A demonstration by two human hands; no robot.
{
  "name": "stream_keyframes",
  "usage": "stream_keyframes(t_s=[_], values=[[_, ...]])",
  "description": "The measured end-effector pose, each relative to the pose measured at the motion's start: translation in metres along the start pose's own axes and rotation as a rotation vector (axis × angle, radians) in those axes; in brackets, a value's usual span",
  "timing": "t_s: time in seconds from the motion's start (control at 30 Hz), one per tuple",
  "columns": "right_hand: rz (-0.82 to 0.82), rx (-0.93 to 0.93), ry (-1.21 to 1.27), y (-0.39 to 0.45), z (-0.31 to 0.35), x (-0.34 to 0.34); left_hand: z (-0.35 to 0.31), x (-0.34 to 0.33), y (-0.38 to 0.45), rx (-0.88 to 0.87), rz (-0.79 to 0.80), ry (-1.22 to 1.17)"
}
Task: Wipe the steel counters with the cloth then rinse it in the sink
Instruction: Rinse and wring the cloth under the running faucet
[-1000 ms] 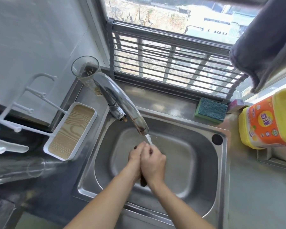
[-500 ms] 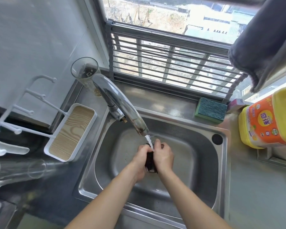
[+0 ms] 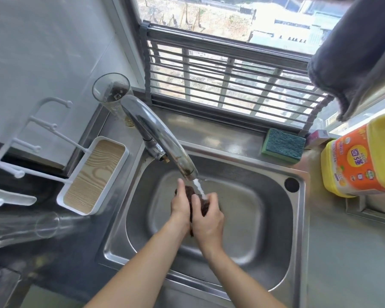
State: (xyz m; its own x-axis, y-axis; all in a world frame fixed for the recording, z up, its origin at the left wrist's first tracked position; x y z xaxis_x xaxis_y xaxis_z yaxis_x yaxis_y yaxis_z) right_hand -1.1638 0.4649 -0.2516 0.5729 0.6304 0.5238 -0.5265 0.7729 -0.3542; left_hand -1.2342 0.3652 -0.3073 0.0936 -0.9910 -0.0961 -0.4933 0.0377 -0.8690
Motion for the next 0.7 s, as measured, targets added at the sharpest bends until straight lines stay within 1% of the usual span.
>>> stream_keyframes(t_s=[0.03, 0.07, 0.1, 0.2, 0.27, 0.33, 0.43, 0.47, 0.53, 0.63, 0.7], values=[[-0.018, 0.072, -0.031, -0.005, 0.009, 0.001, -0.001, -0.001, 0.002, -0.007, 0.005, 0.016], [-0.036, 0.098, -0.059, -0.004, 0.014, 0.003, -0.001, -0.002, 0.001, -0.011, 0.019, 0.056], [-0.058, 0.067, -0.082, 0.005, 0.012, 0.006, 0.001, -0.003, 0.005, -0.017, 0.034, 0.122], [-0.072, -0.143, -0.069, 0.047, -0.005, 0.013, 0.005, -0.01, -0.003, -0.041, 0.087, 0.301], [-0.035, -0.169, -0.057, 0.056, -0.006, 0.01, 0.003, -0.014, 0.001, -0.071, 0.105, 0.357], [0.025, -0.074, -0.086, 0.041, 0.009, 0.003, -0.003, -0.01, 0.005, -0.063, 0.087, 0.338], [0.082, 0.142, -0.127, 0.011, 0.033, -0.004, 0.003, 0.0, 0.008, 0.047, 0.102, 0.206], [0.092, 0.16, -0.152, 0.011, 0.032, -0.006, 0.008, 0.0, 0.006, 0.071, 0.116, 0.167], [0.099, 0.078, -0.19, 0.029, 0.014, -0.007, 0.017, -0.006, 0.003, 0.073, 0.151, 0.17], [0.088, -0.143, -0.12, 0.055, -0.007, 0.005, 0.016, -0.015, -0.005, 0.01, 0.206, 0.209], [0.068, -0.278, -0.123, 0.064, -0.022, 0.011, 0.009, -0.021, -0.006, -0.051, 0.281, 0.266]])
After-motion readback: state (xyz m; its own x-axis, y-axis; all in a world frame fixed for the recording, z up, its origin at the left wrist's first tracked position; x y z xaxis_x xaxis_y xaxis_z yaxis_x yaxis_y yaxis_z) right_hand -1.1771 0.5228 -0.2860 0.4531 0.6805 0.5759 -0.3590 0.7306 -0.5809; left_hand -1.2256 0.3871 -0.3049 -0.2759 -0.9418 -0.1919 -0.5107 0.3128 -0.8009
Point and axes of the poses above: each hand's wrist, its own y-axis towards the middle knuckle, its own x-axis out of the back of the hand, z = x × y, the point moved 10 cm from there along y, towards the middle knuckle, and after that the axes turned 9 degrees about -y, right-handed, at the moved point
